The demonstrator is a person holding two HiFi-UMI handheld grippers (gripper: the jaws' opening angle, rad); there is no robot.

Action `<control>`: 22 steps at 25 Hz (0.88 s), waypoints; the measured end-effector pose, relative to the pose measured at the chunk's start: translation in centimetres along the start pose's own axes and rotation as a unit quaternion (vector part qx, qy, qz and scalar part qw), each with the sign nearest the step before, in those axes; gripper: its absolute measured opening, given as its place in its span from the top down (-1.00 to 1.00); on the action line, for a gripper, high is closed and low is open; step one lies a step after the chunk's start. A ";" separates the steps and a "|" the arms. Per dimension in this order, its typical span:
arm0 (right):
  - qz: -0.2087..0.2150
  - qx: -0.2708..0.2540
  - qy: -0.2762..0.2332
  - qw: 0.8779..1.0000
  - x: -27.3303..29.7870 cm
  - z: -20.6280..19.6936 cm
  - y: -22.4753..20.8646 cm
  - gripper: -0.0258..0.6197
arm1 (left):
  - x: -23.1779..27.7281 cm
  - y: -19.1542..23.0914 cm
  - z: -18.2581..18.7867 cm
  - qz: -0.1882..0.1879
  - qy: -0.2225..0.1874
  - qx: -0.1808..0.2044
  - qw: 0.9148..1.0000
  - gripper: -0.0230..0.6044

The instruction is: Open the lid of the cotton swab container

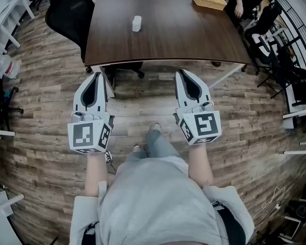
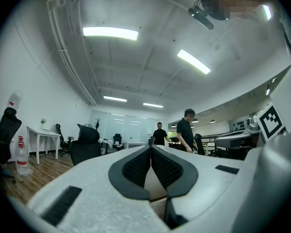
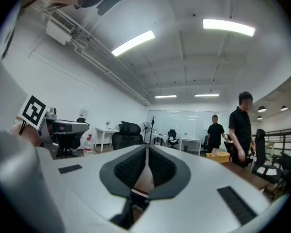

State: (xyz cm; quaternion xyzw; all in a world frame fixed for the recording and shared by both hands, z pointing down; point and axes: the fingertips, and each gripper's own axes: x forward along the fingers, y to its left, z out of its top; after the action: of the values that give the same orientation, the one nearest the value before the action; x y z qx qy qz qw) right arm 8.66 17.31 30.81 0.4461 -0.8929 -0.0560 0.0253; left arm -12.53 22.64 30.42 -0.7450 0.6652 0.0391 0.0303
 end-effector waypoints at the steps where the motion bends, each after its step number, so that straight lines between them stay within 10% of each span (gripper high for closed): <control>1: 0.002 0.001 0.002 1.000 0.3 -0.2 -0.1 0.86 | 0.3 0.1 -0.1 0.001 0.001 0.000 1.000 0.89; 22: 0.044 0.000 -0.023 0.999 17.5 0.0 -10.5 0.86 | 19.7 1.9 0.0 0.011 -0.014 0.019 1.000 0.89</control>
State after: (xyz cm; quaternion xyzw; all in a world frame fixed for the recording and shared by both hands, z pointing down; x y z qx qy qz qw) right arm 6.50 -2.90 29.43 0.4051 -0.9119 -0.0653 0.0072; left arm -12.18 2.93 28.53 -0.7366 0.6732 0.0370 0.0534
